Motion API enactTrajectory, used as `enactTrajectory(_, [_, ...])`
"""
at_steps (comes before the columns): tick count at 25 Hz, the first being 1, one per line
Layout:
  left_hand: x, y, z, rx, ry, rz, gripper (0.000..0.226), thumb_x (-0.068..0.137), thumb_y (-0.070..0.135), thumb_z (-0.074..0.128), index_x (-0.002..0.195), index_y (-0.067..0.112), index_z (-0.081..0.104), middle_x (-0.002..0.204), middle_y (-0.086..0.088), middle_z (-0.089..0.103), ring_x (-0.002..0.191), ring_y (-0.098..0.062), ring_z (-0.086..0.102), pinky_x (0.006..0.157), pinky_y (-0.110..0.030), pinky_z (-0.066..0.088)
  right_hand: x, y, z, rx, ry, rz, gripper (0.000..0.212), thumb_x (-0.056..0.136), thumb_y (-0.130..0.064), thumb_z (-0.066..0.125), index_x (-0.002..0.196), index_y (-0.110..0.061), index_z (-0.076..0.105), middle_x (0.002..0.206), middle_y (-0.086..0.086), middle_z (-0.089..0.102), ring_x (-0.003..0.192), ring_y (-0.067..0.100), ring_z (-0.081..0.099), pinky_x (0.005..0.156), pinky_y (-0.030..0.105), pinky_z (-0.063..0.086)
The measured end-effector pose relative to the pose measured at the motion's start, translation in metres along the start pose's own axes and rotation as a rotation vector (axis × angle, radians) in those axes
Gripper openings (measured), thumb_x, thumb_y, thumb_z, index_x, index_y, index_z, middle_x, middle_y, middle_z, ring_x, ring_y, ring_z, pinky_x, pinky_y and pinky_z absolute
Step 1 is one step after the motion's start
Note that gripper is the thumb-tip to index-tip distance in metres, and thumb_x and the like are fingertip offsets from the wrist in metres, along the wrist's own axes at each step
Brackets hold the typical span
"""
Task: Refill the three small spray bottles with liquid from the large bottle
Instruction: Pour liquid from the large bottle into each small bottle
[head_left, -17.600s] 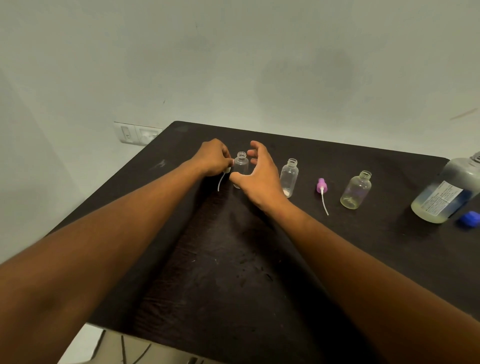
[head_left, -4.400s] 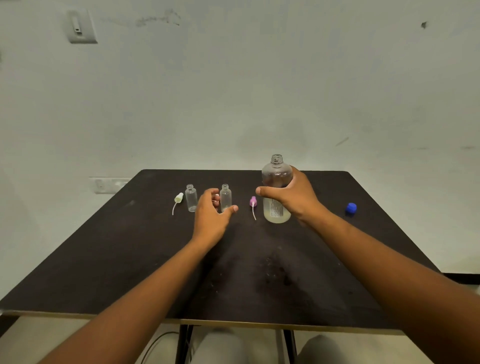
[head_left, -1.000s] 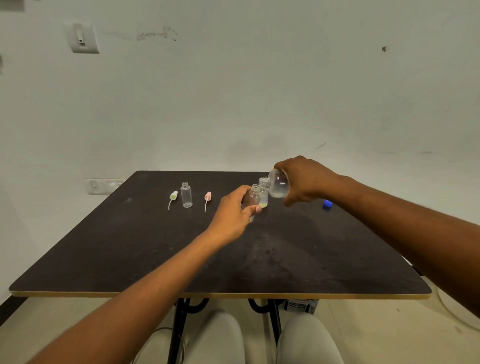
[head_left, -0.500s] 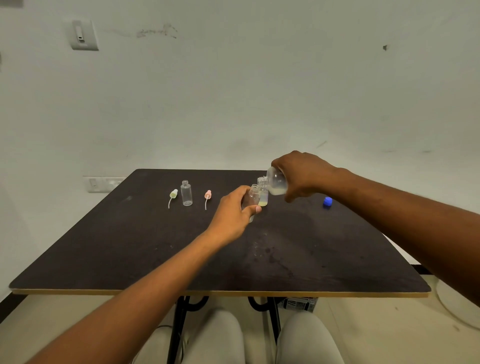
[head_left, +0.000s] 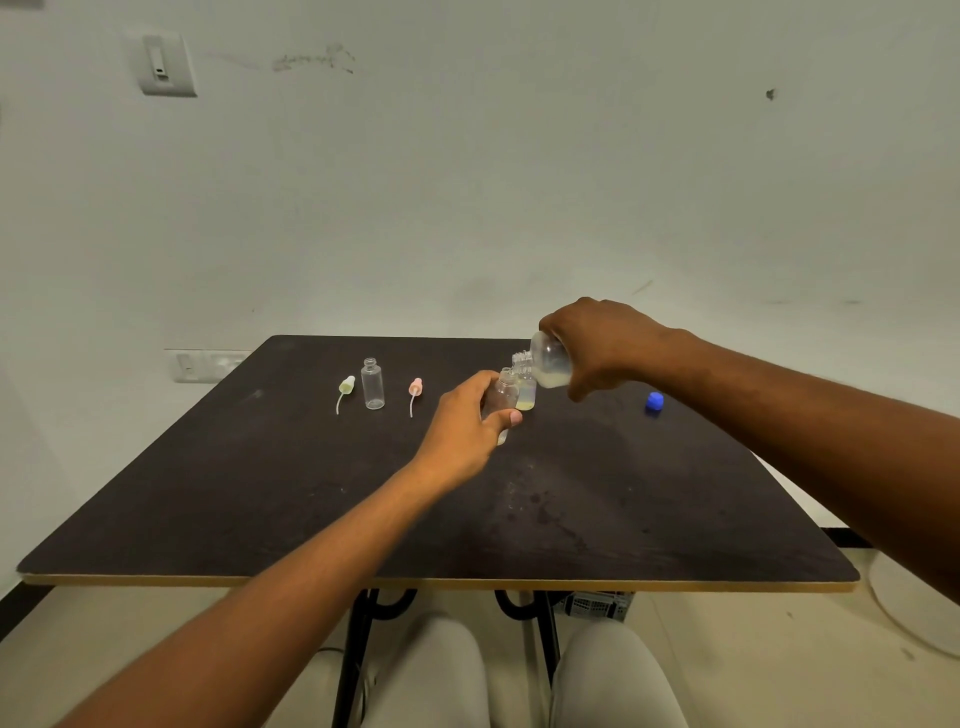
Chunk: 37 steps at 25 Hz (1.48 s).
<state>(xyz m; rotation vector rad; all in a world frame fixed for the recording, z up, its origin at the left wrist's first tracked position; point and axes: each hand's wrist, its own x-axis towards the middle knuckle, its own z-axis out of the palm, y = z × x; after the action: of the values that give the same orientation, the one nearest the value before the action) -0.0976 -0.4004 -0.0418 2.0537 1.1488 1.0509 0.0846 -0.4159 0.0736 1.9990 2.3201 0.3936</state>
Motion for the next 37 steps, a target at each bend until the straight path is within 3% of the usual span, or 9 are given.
enactTrajectory(19, [-0.002, 0.0, -0.001, -0.039, 0.009, -0.027, 0.032, 0.095, 0.021, 0.071, 0.125, 0.018, 0.059, 0.112, 0.008, 0.062, 0.105, -0.013, 0.061, 0.084, -0.022, 0.046, 0.0, -0.007, -0.005, -0.024, -0.003, -0.015, 0.055, 0.066, -0.028, 0.09, 0.103, -0.025, 0.051, 0.1, -0.003, 0.057, 0.09, 0.019, 0.057, 0.067, 0.03, 0.041])
enactTrajectory(26, [-0.002, 0.0, -0.003, -0.045, 0.017, -0.017, 0.031, 0.095, 0.02, 0.07, 0.125, 0.017, 0.06, 0.11, 0.008, 0.062, 0.101, -0.01, 0.06, 0.075, -0.008, 0.04, 0.0, -0.009, -0.009, -0.034, -0.006, -0.012, 0.057, 0.067, -0.029, 0.09, 0.112, -0.022, 0.056, 0.101, -0.003, 0.055, 0.089, 0.019, 0.055, 0.068, 0.03, 0.039])
enactTrajectory(37, [0.0, -0.005, -0.002, -0.035, 0.023, -0.018, 0.032, 0.095, 0.022, 0.071, 0.124, 0.018, 0.06, 0.111, 0.007, 0.064, 0.103, -0.012, 0.062, 0.076, -0.011, 0.041, 0.003, -0.011, -0.009, -0.042, -0.007, -0.014, 0.059, 0.067, -0.029, 0.091, 0.115, -0.022, 0.057, 0.1, -0.003, 0.054, 0.089, 0.019, 0.055, 0.069, 0.03, 0.042])
